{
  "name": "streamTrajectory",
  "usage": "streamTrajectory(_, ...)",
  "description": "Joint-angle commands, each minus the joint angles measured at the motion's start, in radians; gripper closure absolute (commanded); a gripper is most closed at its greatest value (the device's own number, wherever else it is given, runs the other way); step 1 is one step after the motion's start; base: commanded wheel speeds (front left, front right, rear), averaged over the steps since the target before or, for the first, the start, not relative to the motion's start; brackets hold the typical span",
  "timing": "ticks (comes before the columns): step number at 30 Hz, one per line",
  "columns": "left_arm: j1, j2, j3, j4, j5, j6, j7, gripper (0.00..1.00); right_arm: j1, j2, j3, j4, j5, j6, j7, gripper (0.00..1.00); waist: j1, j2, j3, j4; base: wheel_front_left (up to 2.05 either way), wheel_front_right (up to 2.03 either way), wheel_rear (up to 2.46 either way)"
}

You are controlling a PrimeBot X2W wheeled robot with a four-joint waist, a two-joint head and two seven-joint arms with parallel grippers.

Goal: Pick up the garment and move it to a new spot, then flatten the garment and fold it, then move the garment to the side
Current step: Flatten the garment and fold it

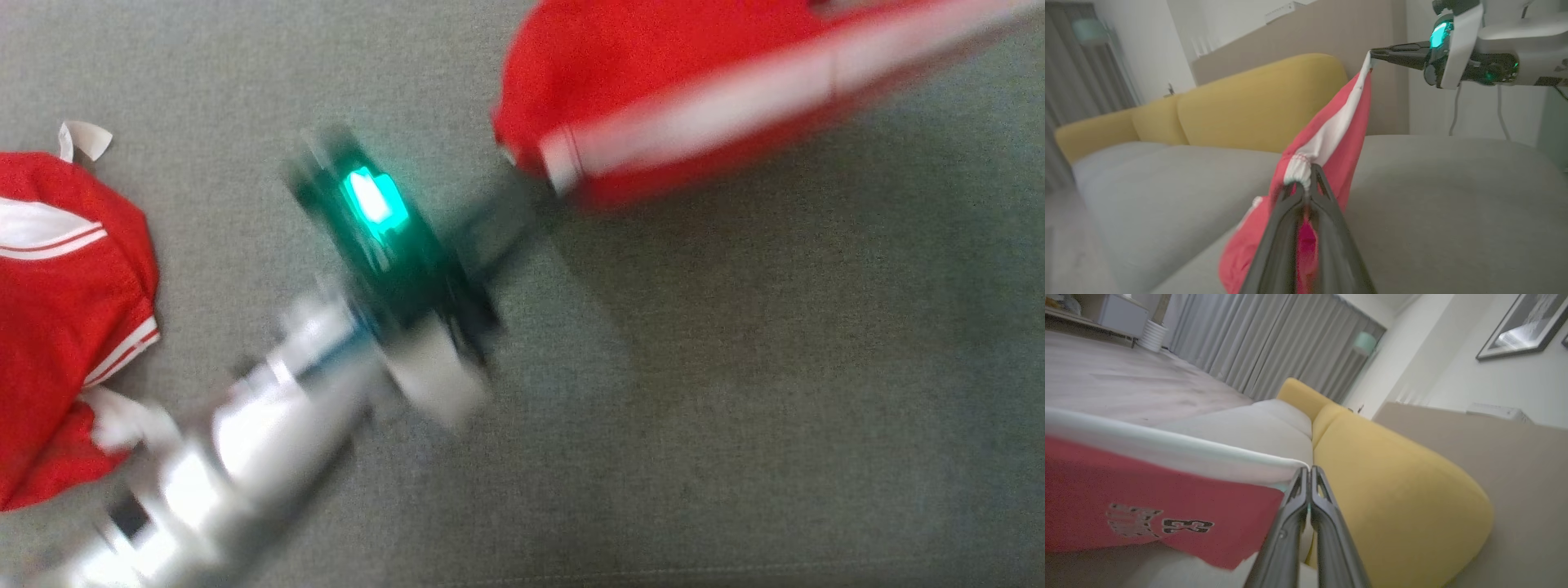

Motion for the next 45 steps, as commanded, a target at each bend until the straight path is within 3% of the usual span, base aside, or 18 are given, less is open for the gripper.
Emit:
streamTrajectory(1,0.033,0.023,-0.002,-0.051,-0.015,0.002,-0.001,1.0,0.109,0.011,-0.052,-0.098,-0.003,0.007,0.022,1.0,0.0001,0.0,-0.009,-0.003,0.0,0.0,0.0)
streamTrajectory(9,0.362,0.028,-0.148,-0.046,-0.057,0.002,-0.001,1.0,0.602,0.166,-0.271,-0.395,-0.027,0.007,0.12,1.0,0.0001,0.0,-0.101,-0.06,0.0,0.0,0.0)
streamTrajectory(13,0.426,0.027,-0.153,-0.076,-0.099,0.009,0.001,1.0,0.714,0.182,-0.32,-0.505,-0.02,0.007,0.176,1.0,0.0001,0.0,-0.115,-0.06,0.0,0.0,0.0)
streamTrajectory(16,0.421,0.005,-0.132,-0.099,-0.149,0.009,0.009,1.0,0.728,0.152,-0.325,-0.53,-0.02,0.007,0.222,1.0,0.0001,0.0,-0.108,-0.037,0.0,0.0,0.0)
streamTrajectory(24,0.293,-0.107,-0.07,-0.014,-0.32,0.004,0.04,1.0,0.527,0.007,-0.188,-0.369,0.034,0.007,0.33,1.0,0.0001,0.0,-0.051,0.061,0.0,0.0,0.0)
streamTrajectory(32,0.171,-0.184,-0.095,0.118,-0.432,0.002,0.032,1.0,0.191,-0.145,0.076,-0.105,0.076,0.007,0.358,1.0,0.0001,0.0,0.017,0.137,0.0,0.0,0.0)
streamTrajectory(37,0.113,-0.205,-0.115,0.159,-0.502,0.002,0.016,1.0,-0.009,-0.164,0.224,0.042,0.094,0.007,0.361,1.0,0.0001,0.0,0.056,0.173,0.0,0.0,0.0)
streamTrajectory(43,0.047,-0.22,-0.132,0.203,-0.569,0.002,0.004,1.0,-0.19,-0.141,0.36,0.198,0.113,0.007,0.349,1.0,0.0001,0.0,0.095,0.194,0.0,0.0,0.0)
streamTrajectory(44,0.04,-0.222,-0.137,0.209,-0.576,0.002,0.003,1.0,-0.211,-0.133,0.373,0.224,0.118,0.007,0.346,0.93,0.0001,0.0,0.099,0.194,0.0,0.0,0.0)
streamTrajectory(45,0.036,-0.223,-0.143,0.216,-0.584,0.002,0.002,0.95,-0.228,-0.124,0.381,0.249,0.127,0.007,0.343,0.33,0.0001,0.0,0.102,0.195,0.0,0.0,0.0)
